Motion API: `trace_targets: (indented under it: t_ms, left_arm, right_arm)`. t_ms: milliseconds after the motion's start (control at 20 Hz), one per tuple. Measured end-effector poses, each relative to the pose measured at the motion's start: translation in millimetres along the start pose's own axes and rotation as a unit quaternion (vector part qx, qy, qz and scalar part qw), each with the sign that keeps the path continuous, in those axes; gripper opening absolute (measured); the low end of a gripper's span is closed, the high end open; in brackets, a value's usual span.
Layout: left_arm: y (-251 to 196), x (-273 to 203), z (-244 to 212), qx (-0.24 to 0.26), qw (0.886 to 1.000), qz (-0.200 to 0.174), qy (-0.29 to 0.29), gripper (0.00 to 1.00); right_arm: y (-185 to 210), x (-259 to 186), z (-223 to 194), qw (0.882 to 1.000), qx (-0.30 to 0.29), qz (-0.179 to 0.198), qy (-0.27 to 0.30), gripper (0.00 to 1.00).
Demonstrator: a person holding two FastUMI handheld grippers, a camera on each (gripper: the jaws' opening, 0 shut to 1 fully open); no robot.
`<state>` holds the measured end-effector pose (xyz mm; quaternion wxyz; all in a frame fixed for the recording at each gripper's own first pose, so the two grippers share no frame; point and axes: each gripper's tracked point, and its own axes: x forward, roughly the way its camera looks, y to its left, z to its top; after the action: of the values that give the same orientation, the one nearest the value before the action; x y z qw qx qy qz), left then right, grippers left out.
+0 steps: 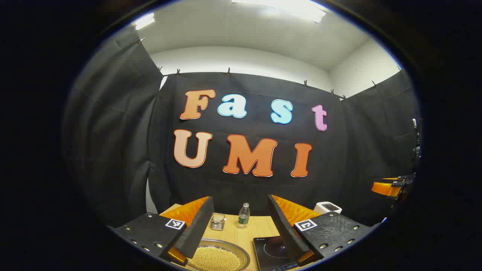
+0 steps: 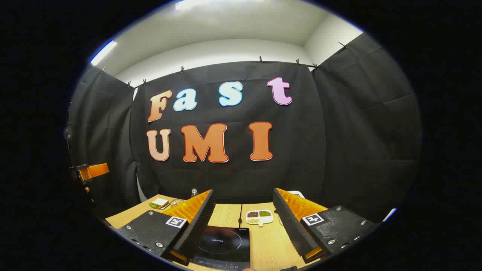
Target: First push the handle of the pot to place it horizontally, then grasp the pot with both hands and set it on the induction cooktop.
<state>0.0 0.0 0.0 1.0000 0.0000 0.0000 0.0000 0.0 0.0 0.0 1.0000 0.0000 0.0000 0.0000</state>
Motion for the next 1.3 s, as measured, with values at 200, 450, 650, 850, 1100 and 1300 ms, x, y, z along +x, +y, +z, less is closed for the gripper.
trace_targets:
  t_ms: [200,450,650,850,1100,1300]
  left_arm:
    - [0,-3,1,0.003,1.0,0.003,-0.001,0.88]
    - [2,-2,-1,-0.001,1.0,0.005,0.0,0.89]
    - [2,-1,-3,-0.002,1.0,0.006,0.004,0.88]
    - [1,-1,-3,0.0,1.0,0.005,0.004,0.9]
    - [-2,0,-2,0.001,1.0,0.003,0.003,0.88]
    - [-8,0,-7,-0.002,1.0,-0.013,0.011,0.88]
  right_arm:
    - [-1,0,-3,1.0,-0.002,-0.004,0.002,0.96]
    - [1,0,-7,1.0,-0.007,-0.001,0.005,0.96]
    - [0,2,-11,1.0,-0.009,-0.001,0.009,0.96]
    - [-3,2,-13,1.0,-0.006,-0.004,0.011,0.96]
    - [-6,0,-11,1.0,-0.008,-0.005,0.007,0.96]
    - [-6,1,-13,1.0,-0.007,-0.005,0.009,0.96]
